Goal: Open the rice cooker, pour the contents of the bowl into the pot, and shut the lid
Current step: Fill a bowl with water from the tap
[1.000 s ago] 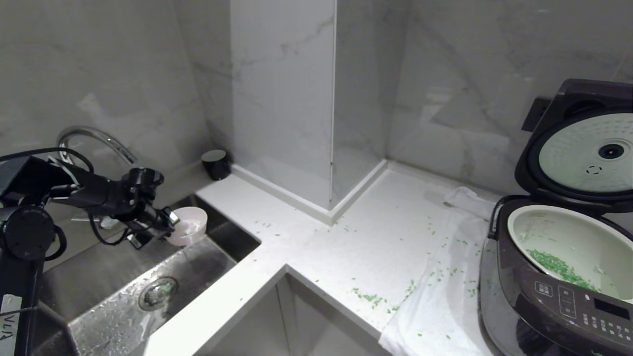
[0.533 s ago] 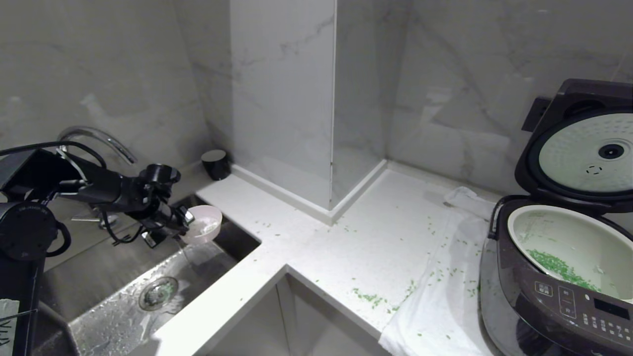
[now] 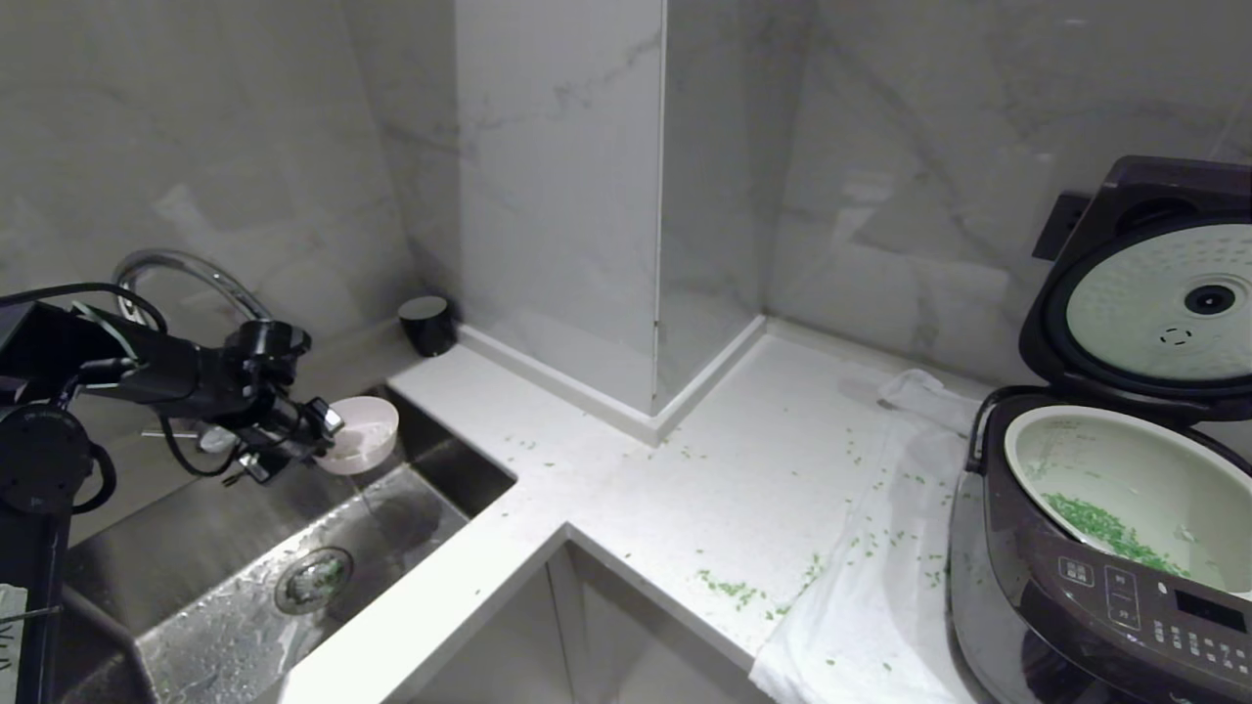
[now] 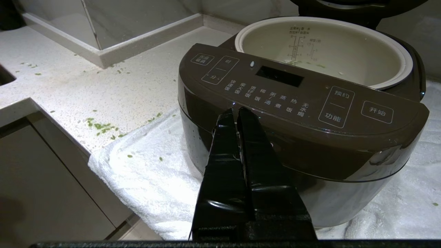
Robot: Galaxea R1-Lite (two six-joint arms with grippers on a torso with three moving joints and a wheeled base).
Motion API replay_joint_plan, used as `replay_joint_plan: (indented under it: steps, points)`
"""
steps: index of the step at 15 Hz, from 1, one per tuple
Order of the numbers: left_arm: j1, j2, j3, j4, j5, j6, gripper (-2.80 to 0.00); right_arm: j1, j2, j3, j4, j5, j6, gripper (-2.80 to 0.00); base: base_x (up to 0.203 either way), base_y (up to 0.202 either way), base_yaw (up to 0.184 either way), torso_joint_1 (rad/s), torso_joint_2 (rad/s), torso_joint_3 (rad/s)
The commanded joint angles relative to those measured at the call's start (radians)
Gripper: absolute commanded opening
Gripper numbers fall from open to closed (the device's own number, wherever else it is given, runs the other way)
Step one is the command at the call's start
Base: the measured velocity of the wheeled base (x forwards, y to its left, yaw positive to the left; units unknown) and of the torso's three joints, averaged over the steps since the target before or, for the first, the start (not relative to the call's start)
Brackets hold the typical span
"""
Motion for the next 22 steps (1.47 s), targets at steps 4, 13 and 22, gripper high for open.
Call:
replay_joint_plan:
  steps: [4,13,22]
  points:
    - [0.053,0.046,-0.084,0.002,0.002,0.011,-2.80,0.000,0.001,0.000,0.000,0.000,-0.001,-2.80,0.000,0.000,0.000,0.000,0.00,0.000]
    - [0.093,0.062,-0.137,0.006,0.002,0.010,-2.80,0.000,0.001,0.000,0.000,0.000,-0.001,-2.80,0.000,0.000,0.000,0.000,0.00,0.000]
    - [0.088,0.059,-0.127,0.006,0.000,0.008,-2.80,0.000,0.001,0.000,0.000,0.000,-0.001,-2.80,0.000,0.000,0.000,0.000,0.00,0.000]
